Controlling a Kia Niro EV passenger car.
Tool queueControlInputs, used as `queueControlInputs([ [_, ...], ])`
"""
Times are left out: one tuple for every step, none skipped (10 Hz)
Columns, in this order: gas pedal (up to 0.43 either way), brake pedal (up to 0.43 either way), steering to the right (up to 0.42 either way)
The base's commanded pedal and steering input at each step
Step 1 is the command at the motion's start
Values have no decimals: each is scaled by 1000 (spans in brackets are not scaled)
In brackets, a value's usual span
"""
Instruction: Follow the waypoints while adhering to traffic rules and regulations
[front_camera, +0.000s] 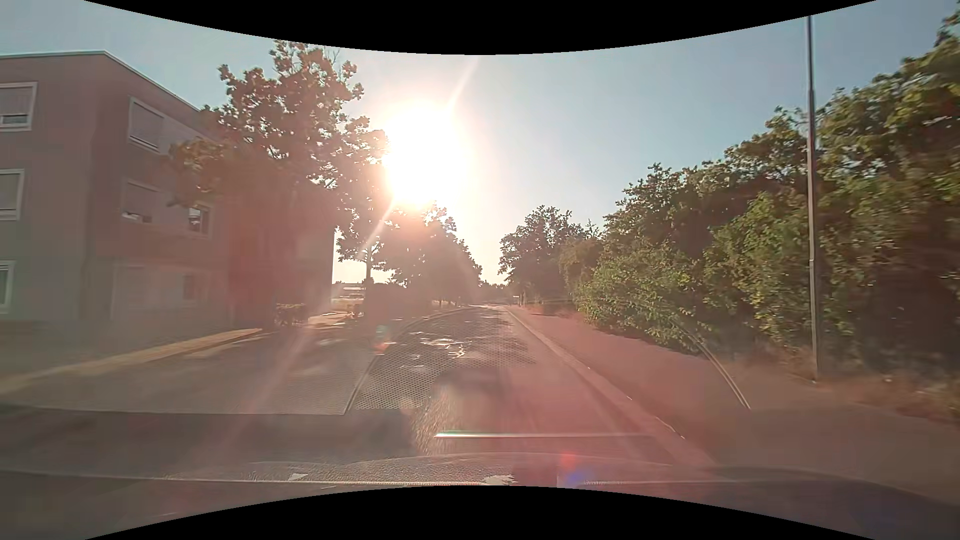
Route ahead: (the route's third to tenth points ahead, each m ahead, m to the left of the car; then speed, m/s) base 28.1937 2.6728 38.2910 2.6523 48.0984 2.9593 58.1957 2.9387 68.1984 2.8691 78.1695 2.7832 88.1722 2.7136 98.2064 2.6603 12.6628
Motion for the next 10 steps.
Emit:
queueControlInputs([
  [79,0,5],
  [79,0,5],
  [79,0,5],
  [79,0,5],
  [79,0,5],
  [79,0,5],
  [79,0,5],
  [79,0,5],
  [79,0,5],
  [79,0,5],
])
